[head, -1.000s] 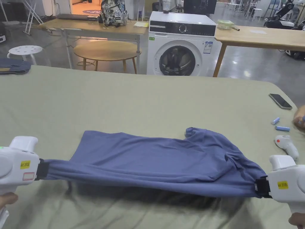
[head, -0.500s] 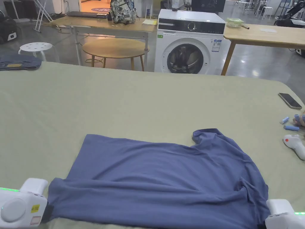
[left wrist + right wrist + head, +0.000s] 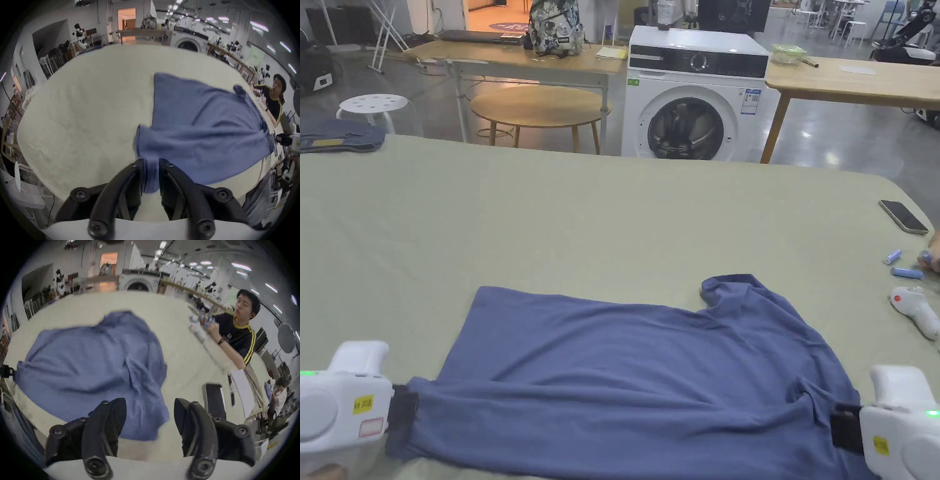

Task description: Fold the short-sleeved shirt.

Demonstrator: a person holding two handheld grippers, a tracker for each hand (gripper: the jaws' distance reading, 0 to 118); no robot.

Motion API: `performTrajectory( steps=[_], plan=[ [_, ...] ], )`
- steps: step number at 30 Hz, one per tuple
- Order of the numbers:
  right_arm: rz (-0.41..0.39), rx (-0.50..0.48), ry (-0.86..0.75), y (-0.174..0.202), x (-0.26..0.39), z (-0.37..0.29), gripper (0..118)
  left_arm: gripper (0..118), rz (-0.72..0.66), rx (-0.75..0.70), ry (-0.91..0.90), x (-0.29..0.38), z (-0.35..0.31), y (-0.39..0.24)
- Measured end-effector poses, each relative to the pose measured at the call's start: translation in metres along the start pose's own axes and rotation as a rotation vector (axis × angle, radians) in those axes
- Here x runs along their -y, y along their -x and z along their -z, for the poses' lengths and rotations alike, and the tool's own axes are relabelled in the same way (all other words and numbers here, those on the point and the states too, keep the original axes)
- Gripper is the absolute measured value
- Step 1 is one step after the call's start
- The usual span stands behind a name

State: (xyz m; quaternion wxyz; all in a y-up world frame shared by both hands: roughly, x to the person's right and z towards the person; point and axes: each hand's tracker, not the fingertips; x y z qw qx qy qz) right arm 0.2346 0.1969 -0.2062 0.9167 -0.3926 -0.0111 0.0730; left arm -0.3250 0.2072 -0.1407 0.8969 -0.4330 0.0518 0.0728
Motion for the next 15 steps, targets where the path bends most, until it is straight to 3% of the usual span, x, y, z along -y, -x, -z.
performTrajectory(
  steps=[7, 9, 10, 11, 12, 14, 15],
  plan=[
    [0.063, -0.092, -0.336, 0.052, -0.028, -0.027, 63, 18, 0.04, -0.013, -0.331, -0.018, -0.026, -0.037],
    [0.069, -0.1, -0.417, 0.07, -0.032, -0.031, 49, 18, 0.066, -0.042, -0.418, -0.02, -0.032, -0.05],
    [0.072, -0.106, -0.444, 0.076, -0.033, -0.033, 27, 18, 0.071, -0.047, -0.452, -0.02, -0.035, -0.054],
    [0.074, -0.112, -0.48, 0.084, -0.034, -0.035, 15, 18, 0.075, -0.046, -0.492, -0.021, -0.039, -0.059],
    [0.07, -0.114, -0.504, 0.092, -0.037, -0.039, 13, 17, 0.081, -0.057, -0.53, -0.021, -0.042, -0.065],
    [0.064, -0.128, -0.533, 0.103, -0.039, -0.042, 10, 0, 0.094, -0.098, -0.583, -0.024, -0.038, -0.066],
    [0.065, -0.128, -0.538, 0.108, -0.04, -0.042, 3, 0, 0.096, -0.12, -0.608, -0.024, -0.039, -0.07]
  ],
)
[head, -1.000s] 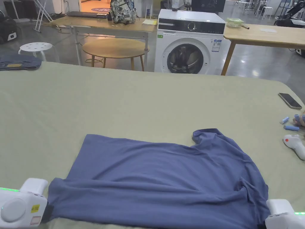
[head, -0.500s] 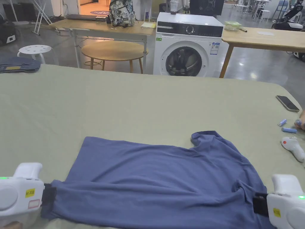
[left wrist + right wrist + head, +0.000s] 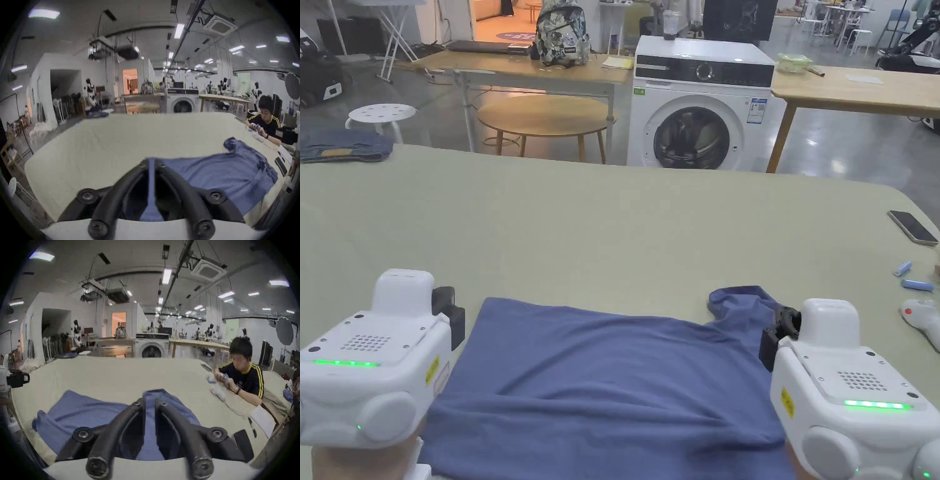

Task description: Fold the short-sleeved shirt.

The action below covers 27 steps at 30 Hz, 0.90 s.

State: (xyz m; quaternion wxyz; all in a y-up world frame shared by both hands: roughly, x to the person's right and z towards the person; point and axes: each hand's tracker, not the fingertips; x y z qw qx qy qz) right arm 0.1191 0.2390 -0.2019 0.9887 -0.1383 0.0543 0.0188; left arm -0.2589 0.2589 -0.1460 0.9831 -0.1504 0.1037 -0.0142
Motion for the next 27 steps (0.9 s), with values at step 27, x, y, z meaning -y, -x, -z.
performTrajectory(
  steps=[27],
  plan=[
    [-0.002, -0.012, 0.184, -0.007, 0.022, 0.079, 0, 25, -0.222, 0.222, 0.739, -0.023, 0.304, 0.056]
  ],
)
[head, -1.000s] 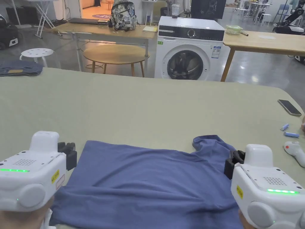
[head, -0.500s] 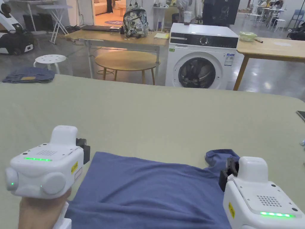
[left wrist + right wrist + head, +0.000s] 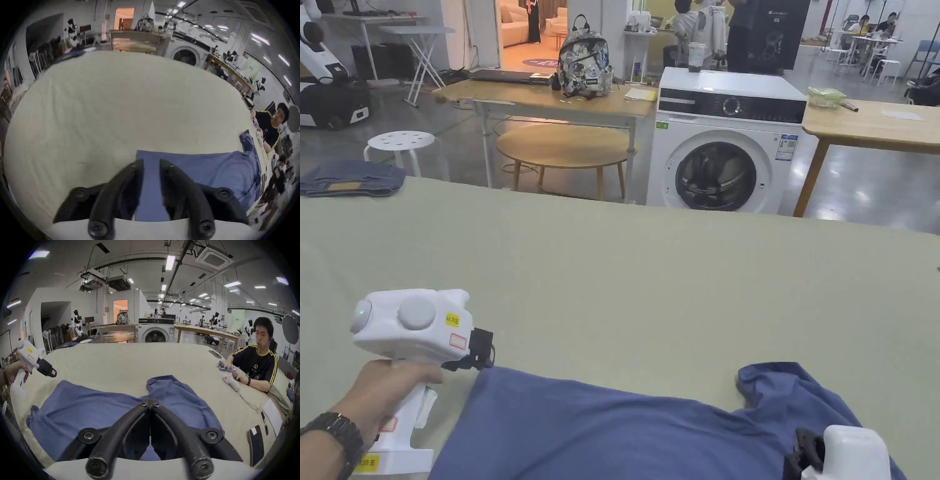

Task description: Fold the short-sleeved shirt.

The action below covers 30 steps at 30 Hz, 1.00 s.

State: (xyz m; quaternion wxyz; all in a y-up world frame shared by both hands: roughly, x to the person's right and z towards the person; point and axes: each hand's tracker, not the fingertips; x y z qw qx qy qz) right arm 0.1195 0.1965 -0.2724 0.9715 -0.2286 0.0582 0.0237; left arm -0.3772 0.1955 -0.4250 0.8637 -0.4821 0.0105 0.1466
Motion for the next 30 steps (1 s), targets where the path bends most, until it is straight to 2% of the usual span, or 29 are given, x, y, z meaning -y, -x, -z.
performTrajectory(
  steps=[2, 3, 9, 12, 14, 15, 16, 20, 24, 30],
  plan=[
    [-0.002, 0.008, 0.02, -0.006, 0.004, 0.004, 0, 59, -0.054, 0.025, 0.057, -0.007, 0.017, 0.004],
    [-0.005, 0.014, 0.032, -0.009, 0.006, 0.007, 0, 63, -0.07, 0.024, 0.077, -0.004, 0.017, -0.002],
    [-0.017, 0.04, 0.075, -0.021, 0.015, 0.015, 0, 61, 0.02, -0.089, 0.162, 0.005, 0.044, -0.025],
    [-0.02, 0.045, 0.094, -0.023, 0.019, 0.017, 0, 52, 0.114, -0.177, 0.152, 0.007, 0.046, -0.039],
    [-0.019, 0.047, 0.103, -0.024, 0.021, 0.018, 0, 38, 0.183, -0.206, 0.139, 0.014, 0.045, -0.053],
    [-0.016, 0.046, 0.106, -0.024, 0.022, 0.018, 0, 26, 0.21, -0.211, 0.135, 0.004, 0.057, -0.046],
    [-0.015, 0.046, 0.109, -0.024, 0.023, 0.019, 0, 2, 0.219, -0.208, 0.128, 0.003, 0.057, -0.047],
    [0.005, 0.041, 0.123, -0.025, 0.024, 0.018, 0, 0, 0.204, -0.185, 0.115, 0.002, 0.049, -0.047],
    [0.013, 0.05, 0.131, -0.032, 0.019, 0.02, 0, 0, 0.229, -0.165, 0.026, 0.005, 0.02, -0.051],
    [0.033, 0.063, 0.181, -0.063, -0.014, 0.048, 0, 0, 0.245, -0.144, -0.051, 0.006, -0.017, -0.054]
  ],
)
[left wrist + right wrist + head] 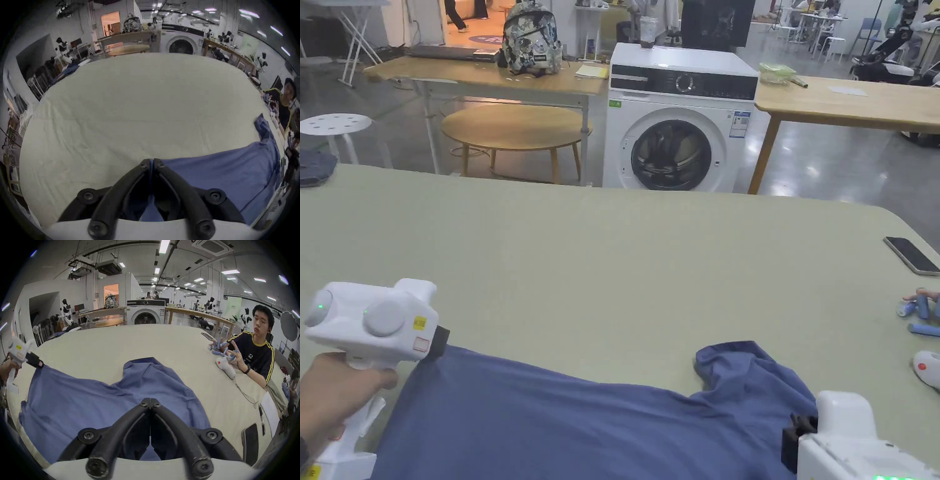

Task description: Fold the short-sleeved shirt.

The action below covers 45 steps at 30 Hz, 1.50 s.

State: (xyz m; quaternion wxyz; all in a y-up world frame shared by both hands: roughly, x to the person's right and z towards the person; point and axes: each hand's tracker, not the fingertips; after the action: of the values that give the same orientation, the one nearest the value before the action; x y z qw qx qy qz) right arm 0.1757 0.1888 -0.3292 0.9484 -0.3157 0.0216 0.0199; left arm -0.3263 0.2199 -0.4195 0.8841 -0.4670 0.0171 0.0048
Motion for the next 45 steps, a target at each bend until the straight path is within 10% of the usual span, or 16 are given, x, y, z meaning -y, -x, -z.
performTrajectory(
  steps=[3, 7, 22, 26, 45],
  plan=[
    [-0.015, 0.028, 0.066, -0.017, -0.025, 0.027, 8, 0, 0.014, -0.01, -0.018, 0.002, -0.008, -0.002],
    [-0.007, -0.005, 0.209, -0.047, -0.053, 0.08, 70, 0, 0.013, -0.017, -0.032, 0.008, -0.012, 0.0],
    [-0.059, -0.03, 0.468, -0.077, -0.059, 0.177, 64, 0, -0.036, -0.013, -0.047, 0.028, -0.018, 0.006],
    [-0.038, -0.081, 0.433, -0.066, -0.06, 0.156, 0, 0, -0.041, -0.011, -0.047, 0.03, -0.006, 0.018],
    [-0.001, -0.069, 0.121, -0.08, -0.069, -0.021, 0, 0, -0.098, 0.048, -0.19, 0.092, -0.129, 0.01]
  ],
)
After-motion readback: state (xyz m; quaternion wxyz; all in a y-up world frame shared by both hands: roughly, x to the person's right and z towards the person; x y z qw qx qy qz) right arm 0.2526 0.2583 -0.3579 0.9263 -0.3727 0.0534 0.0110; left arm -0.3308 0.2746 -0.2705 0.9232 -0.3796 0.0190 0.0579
